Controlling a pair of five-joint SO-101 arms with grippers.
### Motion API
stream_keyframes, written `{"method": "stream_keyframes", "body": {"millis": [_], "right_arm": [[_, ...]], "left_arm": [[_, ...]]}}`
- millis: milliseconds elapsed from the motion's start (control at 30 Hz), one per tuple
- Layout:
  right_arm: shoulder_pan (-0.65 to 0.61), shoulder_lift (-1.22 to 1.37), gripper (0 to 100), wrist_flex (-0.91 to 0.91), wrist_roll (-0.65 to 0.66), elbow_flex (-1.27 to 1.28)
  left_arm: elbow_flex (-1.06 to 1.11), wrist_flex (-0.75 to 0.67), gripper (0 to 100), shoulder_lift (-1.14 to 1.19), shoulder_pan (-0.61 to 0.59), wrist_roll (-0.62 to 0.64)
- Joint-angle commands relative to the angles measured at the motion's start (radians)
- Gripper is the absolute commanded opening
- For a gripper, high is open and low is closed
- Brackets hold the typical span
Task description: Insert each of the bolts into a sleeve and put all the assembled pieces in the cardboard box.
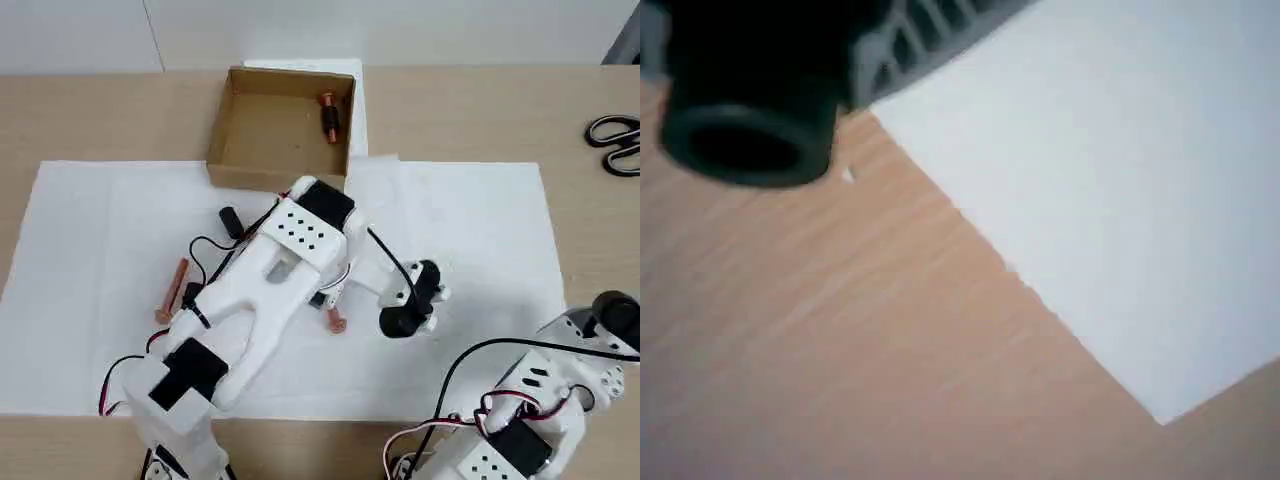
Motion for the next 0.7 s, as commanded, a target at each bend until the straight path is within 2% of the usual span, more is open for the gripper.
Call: {"method": "stream_keyframes", "body": {"millis": [0, 333, 500, 667], "right_arm": [[0.002, -0.010, 0.4, -0.025, 0.003, -0.008], [0.002, -0.010, 0.4, -0.019, 0.002, -0.012], [0.002, -0.010, 0.4, -0.025, 0.002, -0.012], [0.002, -0.010, 0.4, -0.025, 0.002, -0.008]], "left_arm": [[0.002, 0.023, 1, -0.008, 0.006, -0.460], [-0.031, 0.021, 1, 0.141, 0.003, -0.454], [-0.110, 0.021, 14, 0.169, -0.003, -0.408], [-0.124, 0.021, 14, 0.167, -0.002, -0.393]]}}
